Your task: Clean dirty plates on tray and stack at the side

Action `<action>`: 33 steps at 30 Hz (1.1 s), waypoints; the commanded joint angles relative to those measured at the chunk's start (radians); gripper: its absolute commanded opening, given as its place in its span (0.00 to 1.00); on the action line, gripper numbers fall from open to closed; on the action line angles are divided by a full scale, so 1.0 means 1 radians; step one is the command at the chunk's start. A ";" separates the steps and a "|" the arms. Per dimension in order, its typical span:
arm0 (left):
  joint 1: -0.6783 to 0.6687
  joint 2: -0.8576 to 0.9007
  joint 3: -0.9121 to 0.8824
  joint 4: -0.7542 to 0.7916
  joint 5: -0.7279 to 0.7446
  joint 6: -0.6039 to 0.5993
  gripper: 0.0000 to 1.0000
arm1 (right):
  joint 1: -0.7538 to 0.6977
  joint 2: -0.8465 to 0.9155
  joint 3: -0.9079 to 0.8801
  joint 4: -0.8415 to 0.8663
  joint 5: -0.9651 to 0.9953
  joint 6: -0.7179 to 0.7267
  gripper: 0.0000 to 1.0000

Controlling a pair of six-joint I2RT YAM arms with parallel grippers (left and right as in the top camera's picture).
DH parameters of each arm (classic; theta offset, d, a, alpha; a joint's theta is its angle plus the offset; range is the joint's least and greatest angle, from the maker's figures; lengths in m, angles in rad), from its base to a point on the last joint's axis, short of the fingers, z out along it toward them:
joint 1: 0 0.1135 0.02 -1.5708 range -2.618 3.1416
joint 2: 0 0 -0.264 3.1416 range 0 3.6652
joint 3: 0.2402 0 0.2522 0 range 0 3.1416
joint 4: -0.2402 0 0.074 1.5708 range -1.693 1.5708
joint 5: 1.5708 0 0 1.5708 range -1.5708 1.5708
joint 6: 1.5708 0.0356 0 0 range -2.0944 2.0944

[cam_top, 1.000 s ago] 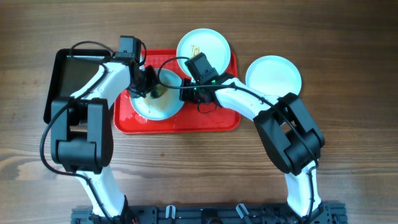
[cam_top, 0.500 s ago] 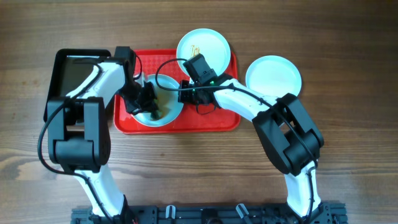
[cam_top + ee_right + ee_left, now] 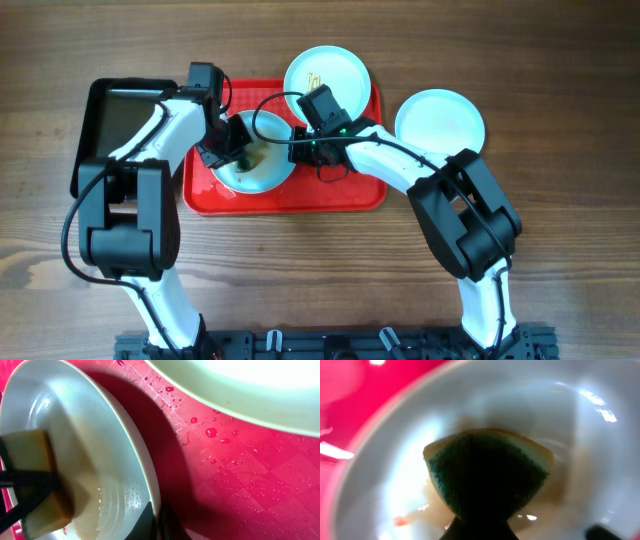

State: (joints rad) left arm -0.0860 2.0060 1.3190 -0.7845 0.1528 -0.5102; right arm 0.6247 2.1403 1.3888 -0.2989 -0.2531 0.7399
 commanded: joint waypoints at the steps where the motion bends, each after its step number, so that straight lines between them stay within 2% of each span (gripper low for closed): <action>1: 0.010 0.055 -0.042 -0.079 -0.135 -0.052 0.04 | 0.002 0.030 -0.001 -0.005 0.009 -0.007 0.04; 5: 0.010 0.055 -0.042 -0.135 0.039 -0.029 0.04 | 0.002 0.030 -0.001 -0.008 0.008 -0.006 0.04; 9: 0.010 0.055 -0.042 -0.144 0.230 0.131 0.04 | 0.002 0.030 -0.001 -0.017 0.008 -0.006 0.04; 15: 0.010 0.055 -0.042 -0.051 0.263 0.167 0.04 | 0.002 0.030 -0.001 -0.025 0.008 -0.007 0.04; 20: 0.011 0.055 -0.042 0.064 0.218 0.163 0.04 | 0.002 0.030 -0.001 -0.027 0.008 -0.007 0.04; 24: 0.011 0.055 -0.042 0.070 -0.128 -0.044 0.04 | 0.002 0.030 -0.001 -0.026 0.008 -0.006 0.05; 27: 0.011 0.055 -0.042 0.031 -0.240 -0.139 0.04 | 0.002 0.030 -0.001 -0.026 0.008 -0.006 0.04; 29: 0.011 0.055 -0.042 -0.033 -0.308 -0.249 0.04 | 0.002 0.030 -0.001 -0.026 0.008 -0.007 0.04; 31: 0.010 0.055 -0.042 -0.077 -0.271 -0.257 0.04 | 0.002 0.030 -0.001 -0.024 0.008 -0.006 0.04; 33: 0.010 0.055 -0.042 -0.119 -0.139 -0.215 0.04 | 0.002 0.030 -0.001 -0.023 0.008 -0.006 0.04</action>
State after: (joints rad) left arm -0.0891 2.0014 1.3266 -0.8463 0.0132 -0.7029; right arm 0.6315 2.1403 1.3903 -0.3096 -0.2604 0.7383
